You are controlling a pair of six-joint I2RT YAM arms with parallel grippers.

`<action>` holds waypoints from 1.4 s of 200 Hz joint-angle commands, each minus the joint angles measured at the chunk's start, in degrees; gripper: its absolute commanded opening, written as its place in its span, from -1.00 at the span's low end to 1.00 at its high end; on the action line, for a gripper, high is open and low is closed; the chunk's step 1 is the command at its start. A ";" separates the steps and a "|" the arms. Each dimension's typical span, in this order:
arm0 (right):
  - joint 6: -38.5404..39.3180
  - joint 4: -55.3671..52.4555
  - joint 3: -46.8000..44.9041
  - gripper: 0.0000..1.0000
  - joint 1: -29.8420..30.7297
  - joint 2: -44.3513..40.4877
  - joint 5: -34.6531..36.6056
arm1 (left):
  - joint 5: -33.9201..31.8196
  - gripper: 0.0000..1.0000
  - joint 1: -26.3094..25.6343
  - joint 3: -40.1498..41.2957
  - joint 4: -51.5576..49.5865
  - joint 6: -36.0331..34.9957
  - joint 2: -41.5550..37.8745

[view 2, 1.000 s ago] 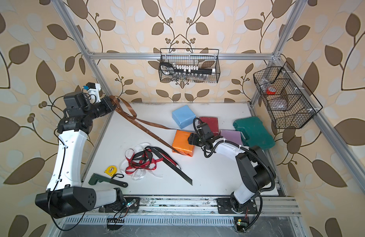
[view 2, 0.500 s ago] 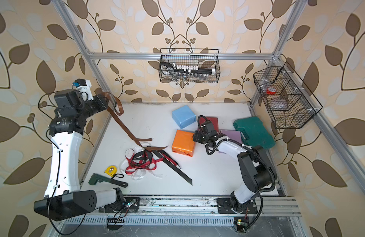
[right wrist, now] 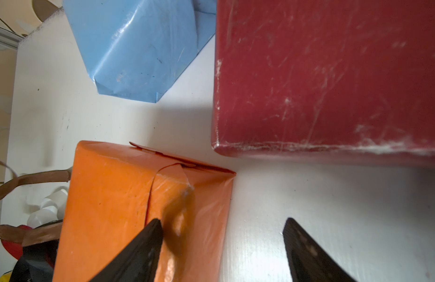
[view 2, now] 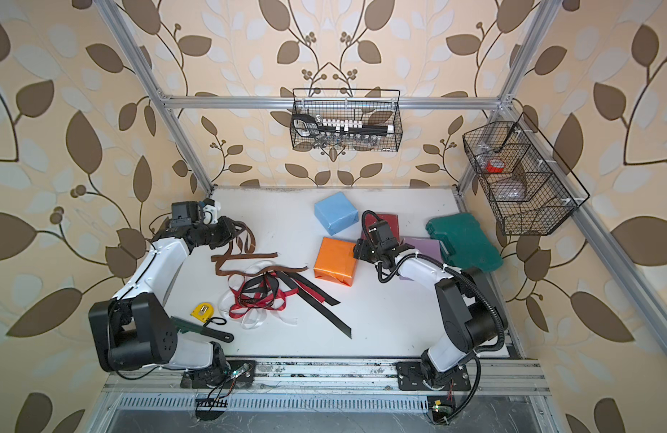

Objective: Untie the ribbon bows on the gift boxes
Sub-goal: Place the ribbon at the center of the board, then reset both arms

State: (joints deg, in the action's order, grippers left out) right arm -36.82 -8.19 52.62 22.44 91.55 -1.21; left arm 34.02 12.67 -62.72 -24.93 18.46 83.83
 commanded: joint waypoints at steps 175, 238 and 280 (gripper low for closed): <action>23.63 7.42 -13.20 0.71 -3.19 -20.89 35.91 | -20.36 0.98 -7.91 3.06 -6.13 -12.96 -0.81; 30.54 31.53 -27.60 0.77 -16.32 -22.86 26.17 | -28.45 0.98 -7.84 22.09 21.20 -16.51 -9.66; 32.74 53.69 -37.12 0.86 -17.27 -21.13 24.61 | -29.78 0.98 -8.14 29.49 35.89 -14.37 -10.48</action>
State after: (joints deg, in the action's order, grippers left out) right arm -6.20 28.73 20.40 5.82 70.19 26.33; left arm 7.20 4.56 -36.95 -2.92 3.51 75.26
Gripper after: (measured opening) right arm 0.891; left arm 0.989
